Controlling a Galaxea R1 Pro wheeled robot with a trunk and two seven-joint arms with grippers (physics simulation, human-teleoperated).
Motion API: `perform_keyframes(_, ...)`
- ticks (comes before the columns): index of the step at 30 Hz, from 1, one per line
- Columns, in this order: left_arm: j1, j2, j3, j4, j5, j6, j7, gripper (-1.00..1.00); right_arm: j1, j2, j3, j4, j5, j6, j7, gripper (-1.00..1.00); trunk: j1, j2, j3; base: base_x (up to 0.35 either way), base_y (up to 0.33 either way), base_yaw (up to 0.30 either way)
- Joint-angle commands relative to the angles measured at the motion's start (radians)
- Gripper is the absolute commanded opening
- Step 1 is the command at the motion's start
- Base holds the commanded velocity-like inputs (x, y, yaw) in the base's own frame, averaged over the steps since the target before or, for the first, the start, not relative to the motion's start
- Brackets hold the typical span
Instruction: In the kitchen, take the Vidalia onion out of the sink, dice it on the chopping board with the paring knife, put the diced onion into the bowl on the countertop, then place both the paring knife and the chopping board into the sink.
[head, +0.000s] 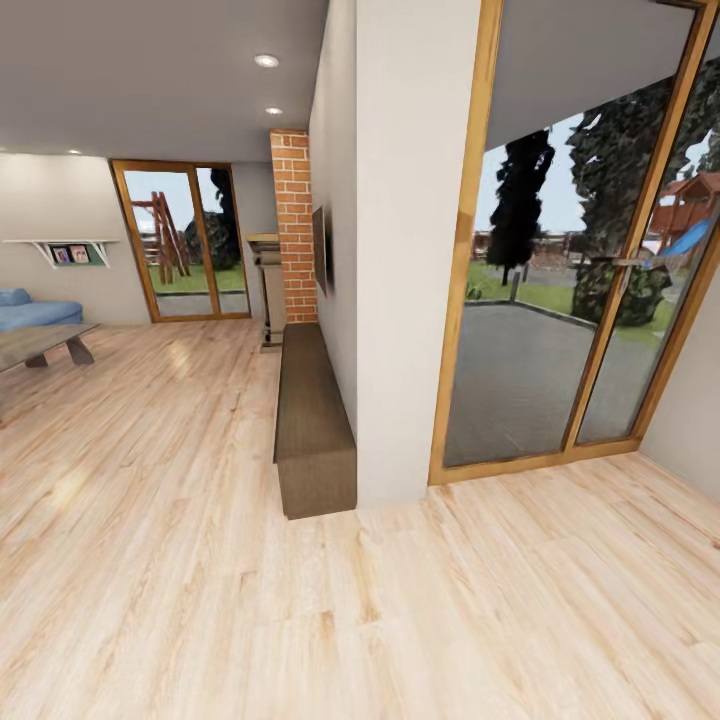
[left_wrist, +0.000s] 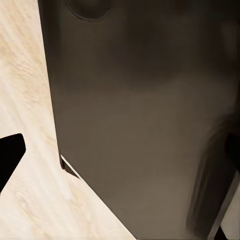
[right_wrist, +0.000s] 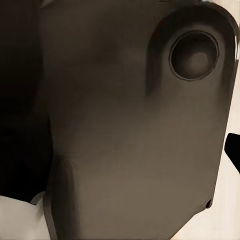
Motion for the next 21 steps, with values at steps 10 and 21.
perform_keyframes(10,0.0,0.004,-0.003,-0.057,0.002,-0.017,0.003,1.0,0.001,-0.001,0.002,-0.056,0.002,-0.006,-0.004,1.0,0.0,0.0,-0.001,0.0,0.0,0.0)
perform_keyframes(21,0.0,0.019,-0.002,-0.119,-0.001,-0.054,0.004,1.0,0.001,-0.002,0.003,-0.118,0.004,-0.068,-0.007,1.0,0.0,0.0,-0.001,0.0,0.0,0.0)
